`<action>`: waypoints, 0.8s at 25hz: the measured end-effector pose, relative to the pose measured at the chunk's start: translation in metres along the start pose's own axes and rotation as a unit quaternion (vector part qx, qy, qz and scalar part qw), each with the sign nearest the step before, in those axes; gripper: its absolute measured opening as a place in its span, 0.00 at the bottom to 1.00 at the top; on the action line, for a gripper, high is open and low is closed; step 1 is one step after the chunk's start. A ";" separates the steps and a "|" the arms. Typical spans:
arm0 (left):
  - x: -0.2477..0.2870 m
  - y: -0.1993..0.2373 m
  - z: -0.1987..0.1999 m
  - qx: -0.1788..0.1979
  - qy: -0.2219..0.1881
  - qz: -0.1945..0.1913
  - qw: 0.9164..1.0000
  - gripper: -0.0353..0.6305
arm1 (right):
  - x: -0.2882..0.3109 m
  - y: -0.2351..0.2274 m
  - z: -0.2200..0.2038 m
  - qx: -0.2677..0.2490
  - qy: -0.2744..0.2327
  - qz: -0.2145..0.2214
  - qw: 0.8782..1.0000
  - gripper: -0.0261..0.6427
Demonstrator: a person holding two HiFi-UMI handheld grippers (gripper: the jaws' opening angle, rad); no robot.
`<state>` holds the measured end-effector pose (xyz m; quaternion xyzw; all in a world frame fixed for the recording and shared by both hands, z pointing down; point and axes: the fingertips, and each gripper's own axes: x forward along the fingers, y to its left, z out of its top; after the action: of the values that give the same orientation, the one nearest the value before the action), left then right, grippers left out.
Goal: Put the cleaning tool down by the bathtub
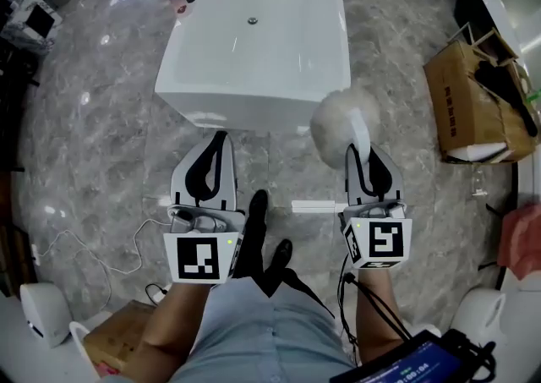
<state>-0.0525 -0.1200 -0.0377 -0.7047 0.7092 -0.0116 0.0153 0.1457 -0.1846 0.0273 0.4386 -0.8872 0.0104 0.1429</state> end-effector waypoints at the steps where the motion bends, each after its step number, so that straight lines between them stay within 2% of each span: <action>1: 0.007 0.003 -0.007 -0.001 0.006 -0.002 1.000 0.08 | 0.009 0.001 -0.005 -0.001 0.004 0.006 1.000 0.18; 7: 0.044 0.013 -0.050 -0.011 0.030 -0.009 0.999 0.08 | 0.054 0.004 -0.037 -0.010 0.029 0.033 0.999 0.18; 12: 0.053 0.024 -0.101 -0.023 0.063 -0.022 0.998 0.08 | 0.075 0.022 -0.077 -0.010 0.063 0.051 0.997 0.18; 20: 0.086 0.037 -0.174 -0.032 0.078 -0.036 0.996 0.08 | 0.121 0.041 -0.141 -0.012 0.094 0.078 0.992 0.18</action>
<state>-0.0968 -0.2071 0.1345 -0.7268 0.6825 -0.0449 -0.0629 0.0783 -0.2331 0.1987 0.3633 -0.9015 0.0517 0.2295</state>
